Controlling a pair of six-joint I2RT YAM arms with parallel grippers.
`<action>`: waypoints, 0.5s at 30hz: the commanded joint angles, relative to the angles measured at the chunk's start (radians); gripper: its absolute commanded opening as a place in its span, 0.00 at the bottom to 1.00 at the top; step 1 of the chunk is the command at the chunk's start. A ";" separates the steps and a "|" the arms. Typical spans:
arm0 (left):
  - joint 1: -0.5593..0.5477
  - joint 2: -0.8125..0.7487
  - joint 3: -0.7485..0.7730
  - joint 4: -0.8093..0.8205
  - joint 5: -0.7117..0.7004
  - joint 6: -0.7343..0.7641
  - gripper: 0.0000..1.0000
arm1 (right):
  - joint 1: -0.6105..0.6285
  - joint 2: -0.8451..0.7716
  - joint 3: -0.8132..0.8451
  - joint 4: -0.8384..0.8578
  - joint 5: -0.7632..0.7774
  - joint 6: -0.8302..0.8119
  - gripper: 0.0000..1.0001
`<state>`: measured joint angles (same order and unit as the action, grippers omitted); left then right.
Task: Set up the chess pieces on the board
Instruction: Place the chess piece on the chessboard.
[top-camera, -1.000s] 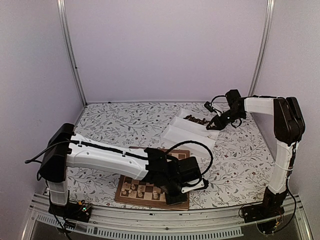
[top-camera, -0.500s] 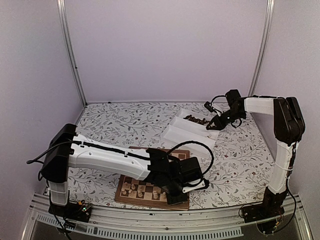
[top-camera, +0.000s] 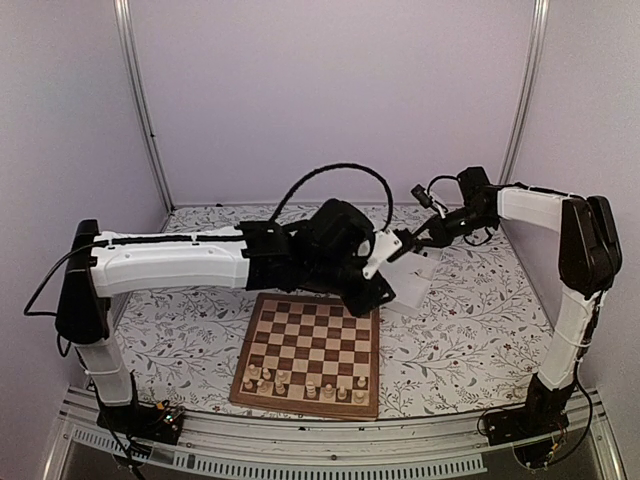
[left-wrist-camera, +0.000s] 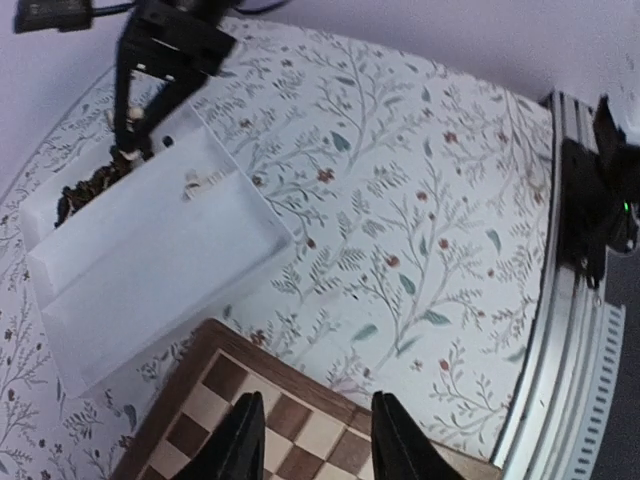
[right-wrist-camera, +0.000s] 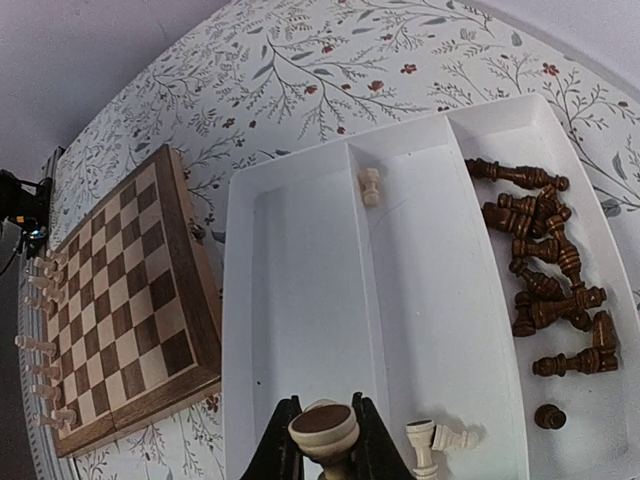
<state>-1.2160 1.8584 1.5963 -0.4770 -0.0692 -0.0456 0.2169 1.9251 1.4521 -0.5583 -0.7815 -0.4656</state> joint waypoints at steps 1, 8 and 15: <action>0.171 -0.018 -0.064 0.386 0.130 -0.106 0.40 | -0.005 -0.063 0.032 -0.003 -0.185 0.054 0.07; 0.310 0.091 -0.143 0.910 0.319 -0.330 0.43 | -0.052 -0.065 0.043 0.023 -0.479 0.155 0.07; 0.331 0.258 -0.078 1.174 0.439 -0.423 0.44 | -0.056 -0.086 0.007 0.123 -0.575 0.279 0.07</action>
<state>-0.8906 2.0361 1.4670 0.4957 0.2626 -0.3920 0.1623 1.8854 1.4761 -0.5053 -1.2446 -0.2775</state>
